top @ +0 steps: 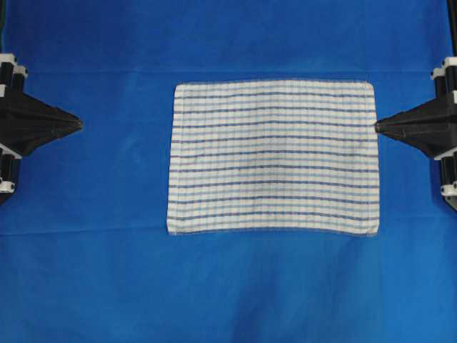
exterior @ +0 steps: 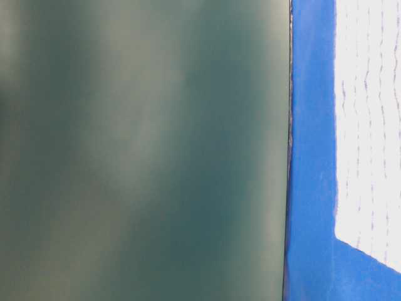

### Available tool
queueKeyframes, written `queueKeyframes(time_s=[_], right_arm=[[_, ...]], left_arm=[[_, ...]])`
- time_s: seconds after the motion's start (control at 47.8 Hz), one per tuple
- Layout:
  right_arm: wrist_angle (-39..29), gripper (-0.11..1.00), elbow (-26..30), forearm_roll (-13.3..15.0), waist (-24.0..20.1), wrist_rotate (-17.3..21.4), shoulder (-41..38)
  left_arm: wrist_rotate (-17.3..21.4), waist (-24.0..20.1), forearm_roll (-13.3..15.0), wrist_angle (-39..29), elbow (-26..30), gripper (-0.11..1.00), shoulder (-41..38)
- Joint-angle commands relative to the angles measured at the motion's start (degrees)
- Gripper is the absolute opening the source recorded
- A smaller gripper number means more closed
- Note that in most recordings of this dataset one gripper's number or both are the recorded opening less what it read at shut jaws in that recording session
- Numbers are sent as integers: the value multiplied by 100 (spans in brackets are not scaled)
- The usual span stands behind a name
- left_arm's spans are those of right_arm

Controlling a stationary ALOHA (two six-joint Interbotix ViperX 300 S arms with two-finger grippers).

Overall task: Fold the blue towel.
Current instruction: 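Move both grippers to the towel's top corners and pinch them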

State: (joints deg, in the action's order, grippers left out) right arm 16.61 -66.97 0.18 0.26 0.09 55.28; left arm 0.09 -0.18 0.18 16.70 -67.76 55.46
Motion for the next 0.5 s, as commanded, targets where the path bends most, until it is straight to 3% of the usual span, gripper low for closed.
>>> queueKeyframes(time_s=[0.0, 0.251, 0.481], right_arm=[[9, 1, 114, -26, 79, 26, -35], [-993, 1, 237, -53, 835, 290, -18], [-2021, 2, 176, -53, 1925, 475, -114]], left_arm=[[9, -53, 114, 79, 176, 1, -272], [-35, -712, 132, 334, 422, 1, -1301], [-44, -1345, 132, 308, 712, 1, -2373]])
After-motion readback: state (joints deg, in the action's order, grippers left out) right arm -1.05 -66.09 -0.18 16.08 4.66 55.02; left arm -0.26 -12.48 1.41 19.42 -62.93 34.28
